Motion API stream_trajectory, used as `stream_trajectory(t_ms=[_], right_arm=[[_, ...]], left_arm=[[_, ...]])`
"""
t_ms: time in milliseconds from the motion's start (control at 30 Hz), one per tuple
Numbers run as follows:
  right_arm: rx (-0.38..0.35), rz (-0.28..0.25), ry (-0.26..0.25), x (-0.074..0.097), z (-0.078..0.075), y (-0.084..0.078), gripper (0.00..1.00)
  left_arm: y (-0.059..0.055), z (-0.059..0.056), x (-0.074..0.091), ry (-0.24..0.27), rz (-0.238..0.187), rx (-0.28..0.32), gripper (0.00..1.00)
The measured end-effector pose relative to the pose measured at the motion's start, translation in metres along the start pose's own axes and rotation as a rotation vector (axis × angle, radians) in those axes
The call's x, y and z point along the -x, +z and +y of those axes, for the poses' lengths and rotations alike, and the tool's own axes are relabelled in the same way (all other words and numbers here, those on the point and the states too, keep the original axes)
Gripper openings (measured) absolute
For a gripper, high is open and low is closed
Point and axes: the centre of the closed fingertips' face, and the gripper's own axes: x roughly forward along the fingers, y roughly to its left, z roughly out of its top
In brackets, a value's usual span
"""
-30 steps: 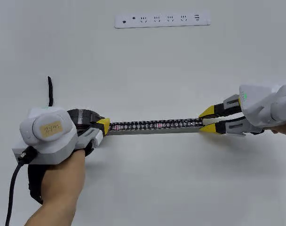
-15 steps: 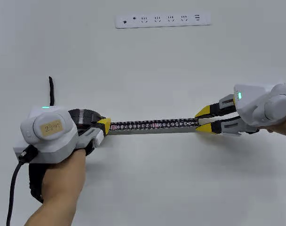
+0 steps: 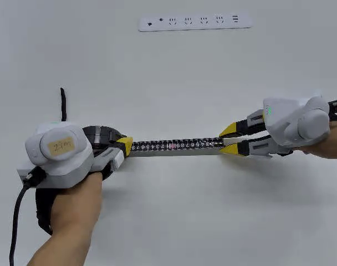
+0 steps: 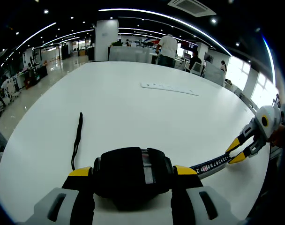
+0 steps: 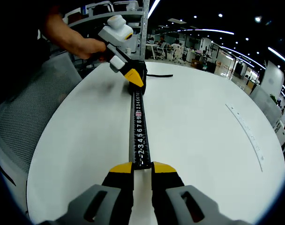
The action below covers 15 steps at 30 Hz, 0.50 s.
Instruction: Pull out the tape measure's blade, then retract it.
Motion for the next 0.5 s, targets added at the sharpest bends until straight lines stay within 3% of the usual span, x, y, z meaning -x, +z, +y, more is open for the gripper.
stream_trajectory(t_ms=[500], right_arm=[[-0.016,-0.007,0.004,-0.0092,0.0036,0.01,0.12]], left_arm=[[-0.0004,0.0001,0.0002,-0.006,0.001,-0.003,0.63]])
